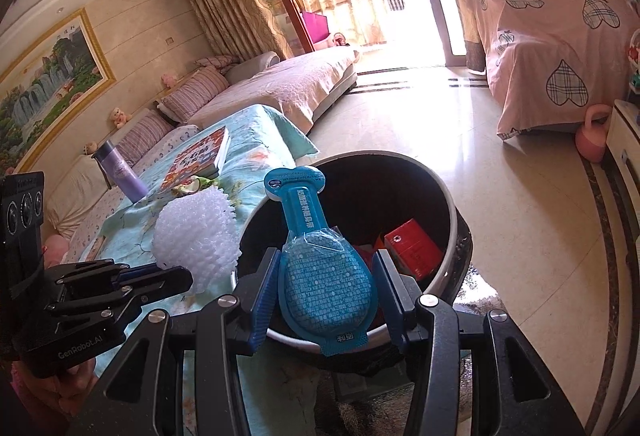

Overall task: Collect trash
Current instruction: 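Open both tools above the bin to drop the scrubber and blue brush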

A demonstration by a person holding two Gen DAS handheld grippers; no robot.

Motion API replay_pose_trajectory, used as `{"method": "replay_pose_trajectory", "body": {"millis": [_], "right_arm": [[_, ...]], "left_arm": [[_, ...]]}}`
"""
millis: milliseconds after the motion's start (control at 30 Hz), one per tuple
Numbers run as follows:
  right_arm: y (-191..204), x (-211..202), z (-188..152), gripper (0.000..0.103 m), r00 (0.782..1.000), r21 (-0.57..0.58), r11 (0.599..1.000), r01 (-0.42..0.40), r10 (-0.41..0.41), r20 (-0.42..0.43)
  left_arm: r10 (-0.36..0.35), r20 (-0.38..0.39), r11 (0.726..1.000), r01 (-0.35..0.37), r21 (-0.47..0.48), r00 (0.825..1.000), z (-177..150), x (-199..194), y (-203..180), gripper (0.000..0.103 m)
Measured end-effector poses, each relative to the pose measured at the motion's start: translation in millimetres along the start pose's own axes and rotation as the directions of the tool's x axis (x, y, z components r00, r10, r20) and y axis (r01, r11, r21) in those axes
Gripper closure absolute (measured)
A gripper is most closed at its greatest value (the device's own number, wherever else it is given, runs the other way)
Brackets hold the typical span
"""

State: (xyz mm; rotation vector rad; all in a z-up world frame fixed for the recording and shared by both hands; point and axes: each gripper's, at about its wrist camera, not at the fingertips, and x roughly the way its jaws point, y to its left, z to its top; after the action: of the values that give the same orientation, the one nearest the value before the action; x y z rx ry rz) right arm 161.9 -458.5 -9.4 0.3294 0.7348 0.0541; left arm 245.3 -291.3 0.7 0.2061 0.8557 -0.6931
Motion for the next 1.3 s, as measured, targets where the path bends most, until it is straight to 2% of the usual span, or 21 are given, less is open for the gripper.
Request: {"method": "replay_pose_trajectory", "body": {"millis": [467, 1233, 1300], "right_arm": [[-9.9, 22.4, 12.3, 0.055, 0.999, 0.018, 1.0, 0.02, -0.02, -0.032], [-16.3, 37.2, 25.3, 0.055, 0.997, 0.024, 0.999, 0.023, -0.022, -0.068], [-17.4, 39.5, 25.8, 0.054, 0.997, 0.029, 0.999, 0.021, -0.019, -0.076]], "left_arm": [[-0.001, -0.042, 1.0, 0.002, 0.021, 0.999, 14.3, 29.4, -2.7, 0.093], [0.008, -0.075, 1.0, -0.006, 0.021, 0.997, 19.1, 47.2, -0.6, 0.093], [0.002, -0.074, 1.0, -0.001, 0.013, 0.997, 20.0, 47.4, 0.4, 0.09]]}}
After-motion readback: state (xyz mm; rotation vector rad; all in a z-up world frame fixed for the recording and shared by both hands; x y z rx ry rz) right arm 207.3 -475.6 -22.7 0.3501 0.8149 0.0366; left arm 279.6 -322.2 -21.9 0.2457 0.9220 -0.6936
